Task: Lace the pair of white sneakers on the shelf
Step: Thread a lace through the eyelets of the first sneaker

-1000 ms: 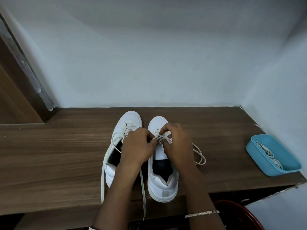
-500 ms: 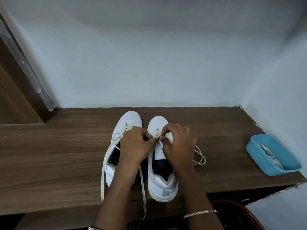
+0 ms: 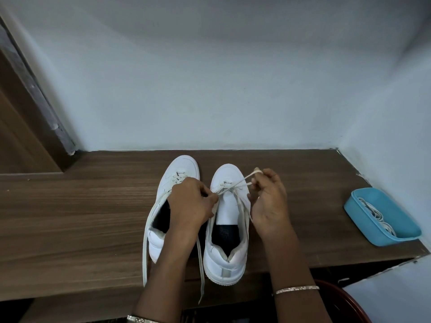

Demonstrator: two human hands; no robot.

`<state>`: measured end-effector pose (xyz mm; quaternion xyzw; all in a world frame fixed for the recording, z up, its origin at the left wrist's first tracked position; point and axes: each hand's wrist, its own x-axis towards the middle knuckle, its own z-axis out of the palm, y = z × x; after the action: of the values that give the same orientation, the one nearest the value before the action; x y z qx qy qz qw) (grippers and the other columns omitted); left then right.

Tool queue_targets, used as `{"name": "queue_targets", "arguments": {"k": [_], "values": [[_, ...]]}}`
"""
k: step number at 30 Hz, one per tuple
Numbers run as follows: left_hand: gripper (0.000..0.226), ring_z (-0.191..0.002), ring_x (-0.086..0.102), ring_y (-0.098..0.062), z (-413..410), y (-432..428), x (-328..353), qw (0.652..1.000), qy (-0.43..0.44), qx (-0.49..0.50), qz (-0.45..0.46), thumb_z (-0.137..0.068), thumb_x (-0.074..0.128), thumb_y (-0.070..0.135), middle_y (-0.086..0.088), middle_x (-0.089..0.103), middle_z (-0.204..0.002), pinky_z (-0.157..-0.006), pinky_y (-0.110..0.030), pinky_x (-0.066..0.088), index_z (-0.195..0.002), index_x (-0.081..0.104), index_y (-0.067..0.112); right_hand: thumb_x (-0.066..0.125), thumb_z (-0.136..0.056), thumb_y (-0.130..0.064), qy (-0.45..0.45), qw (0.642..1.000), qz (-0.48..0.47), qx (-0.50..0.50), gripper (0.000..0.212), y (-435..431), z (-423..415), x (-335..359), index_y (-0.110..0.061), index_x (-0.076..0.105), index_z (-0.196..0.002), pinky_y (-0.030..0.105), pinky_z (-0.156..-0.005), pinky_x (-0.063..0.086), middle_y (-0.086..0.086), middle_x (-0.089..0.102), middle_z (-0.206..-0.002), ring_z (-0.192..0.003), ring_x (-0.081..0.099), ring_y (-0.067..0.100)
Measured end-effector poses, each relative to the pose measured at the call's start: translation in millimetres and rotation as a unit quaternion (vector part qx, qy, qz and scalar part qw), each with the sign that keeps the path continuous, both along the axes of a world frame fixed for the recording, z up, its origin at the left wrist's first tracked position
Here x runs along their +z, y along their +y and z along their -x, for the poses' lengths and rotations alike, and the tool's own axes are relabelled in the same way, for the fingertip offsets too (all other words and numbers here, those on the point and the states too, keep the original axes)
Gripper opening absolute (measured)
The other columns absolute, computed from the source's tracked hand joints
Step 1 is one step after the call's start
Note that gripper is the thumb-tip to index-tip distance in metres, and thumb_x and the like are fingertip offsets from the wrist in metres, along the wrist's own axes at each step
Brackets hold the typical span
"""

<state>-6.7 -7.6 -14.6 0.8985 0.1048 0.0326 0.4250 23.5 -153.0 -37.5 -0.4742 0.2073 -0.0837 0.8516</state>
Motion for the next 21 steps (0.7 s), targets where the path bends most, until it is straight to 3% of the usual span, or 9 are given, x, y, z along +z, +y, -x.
{"name": "queue_targets", "arguments": {"k": [4, 7, 9, 11, 13, 16, 17, 19, 21], "values": [[0.020, -0.051, 0.066, -0.008, 1.0, -0.1, 0.4, 1.000, 0.004, 0.005, 0.011, -0.079, 0.067, 0.015, 0.003, 0.065, -0.046, -0.067, -0.025, 0.055, -0.059, 0.070, 0.016, 0.064, -0.093, -0.024, 0.025, 0.999, -0.035, -0.023, 0.005, -21.7, -1.7, 1.7, -0.027, 0.063, -0.089, 0.027, -0.061, 0.034, -0.010, 0.052, -0.063, -0.059, 0.045, 0.007], [0.021, -0.050, 0.064, -0.004, 1.4, 0.3, 0.4, 1.000, 0.004, 0.003, 0.010, -0.080, 0.068, 0.015, 0.006, 0.064, -0.045, -0.063, -0.021, 0.050, -0.059, 0.070, 0.017, 0.058, -0.094, -0.025, 0.048, 0.997, -0.057, -0.028, 0.008, -37.1, 2.2, 0.7, -0.026, 0.066, -0.092, 0.030, -0.066, 0.038, -0.006, 0.057, -0.070, -0.064, 0.049, 0.010], [0.020, -0.049, 0.064, -0.001, 1.2, 1.4, 0.2, 1.000, 0.008, 0.003, 0.018, -0.081, 0.068, 0.015, 0.005, 0.064, -0.045, -0.059, -0.019, 0.045, -0.061, 0.070, 0.018, 0.059, -0.089, -0.014, 0.082, 0.995, 0.043, -0.047, 0.014, -44.4, 2.2, -4.8, -0.024, 0.063, -0.098, 0.031, -0.063, 0.044, -0.001, 0.062, -0.080, -0.070, 0.054, 0.014], [0.021, -0.047, 0.063, 0.000, 0.6, 2.3, 0.1, 0.999, 0.014, 0.004, 0.034, -0.082, 0.069, 0.015, 0.003, 0.066, -0.047, -0.058, -0.018, 0.043, -0.061, 0.070, 0.018, 0.057, -0.078, -0.006, 0.088, 0.962, 0.245, -0.081, 0.032, -47.2, 5.0, -11.5, -0.030, 0.060, -0.099, 0.038, -0.070, 0.052, -0.001, 0.064, -0.095, -0.082, 0.060, 0.019], [0.021, -0.046, 0.063, 0.001, 0.0, 2.5, 0.2, 0.999, 0.017, 0.003, 0.041, -0.082, 0.069, 0.014, 0.001, 0.067, -0.048, -0.059, -0.019, 0.044, -0.061, 0.070, 0.019, 0.056, -0.074, -0.003, 0.028, 0.914, 0.395, -0.087, 0.037, -45.0, 5.8, -9.3, -0.031, 0.063, -0.097, 0.041, -0.078, 0.055, -0.006, 0.067, -0.101, -0.085, 0.064, 0.011], [0.022, -0.045, 0.064, -0.002, -0.7, 2.1, 0.0, 0.999, 0.015, -0.002, 0.044, -0.081, 0.069, 0.014, 0.000, 0.067, -0.050, -0.060, -0.019, 0.047, -0.060, 0.070, 0.019, 0.067, -0.080, -0.012, -0.102, 0.879, 0.462, 0.050, 0.022, -29.2, 7.1, 4.7, -0.030, 0.072, -0.090, 0.033, -0.078, 0.052, -0.013, 0.072, -0.089, -0.083, 0.065, 0.002], [0.022, -0.045, 0.064, -0.003, -1.0, 2.9, -0.7, 0.999, 0.013, -0.004, 0.045, -0.081, 0.069, 0.014, 0.000, 0.068, -0.050, -0.062, -0.020, 0.049, -0.060, 0.070, 0.019, 0.071, -0.078, -0.027, -0.129, 0.846, 0.506, 0.110, 0.012, -21.6, 7.8, 6.9, -0.033, 0.073, -0.088, 0.033, -0.082, 0.051, -0.016, 0.072, -0.087, -0.089, 0.065, 0.005], [0.022, -0.045, 0.066, -0.006, -1.9, 4.9, -1.9, 0.999, 0.010, -0.010, 0.050, -0.082, 0.071, 0.016, -0.001, 0.069, -0.053, -0.065, -0.023, 0.054, -0.060, 0.070, 0.019, 0.070, -0.074, -0.048, -0.132, 0.726, 0.648, 0.188, 0.016, -9.3, 7.3, 5.5, -0.039, 0.074, -0.087, 0.038, -0.088, 0.044, -0.018, 0.069, -0.092, -0.101, 0.058, 0.009], [0.022, -0.045, 0.066, -0.007, -2.4, 6.9, -3.2, 0.999, 0.007, -0.017, 0.050, -0.083, 0.071, 0.016, -0.001, 0.071, -0.056, -0.063, -0.022, 0.053, -0.061, 0.072, 0.020, 0.070, -0.081, -0.045, -0.093, 0.632, 0.745, 0.193, 0.013, 3.8, 8.2, 3.0, -0.039, 0.073, -0.092, 0.037, -0.088, 0.034, -0.014, 0.064, -0.101, -0.109, 0.049, 0.014]]}}
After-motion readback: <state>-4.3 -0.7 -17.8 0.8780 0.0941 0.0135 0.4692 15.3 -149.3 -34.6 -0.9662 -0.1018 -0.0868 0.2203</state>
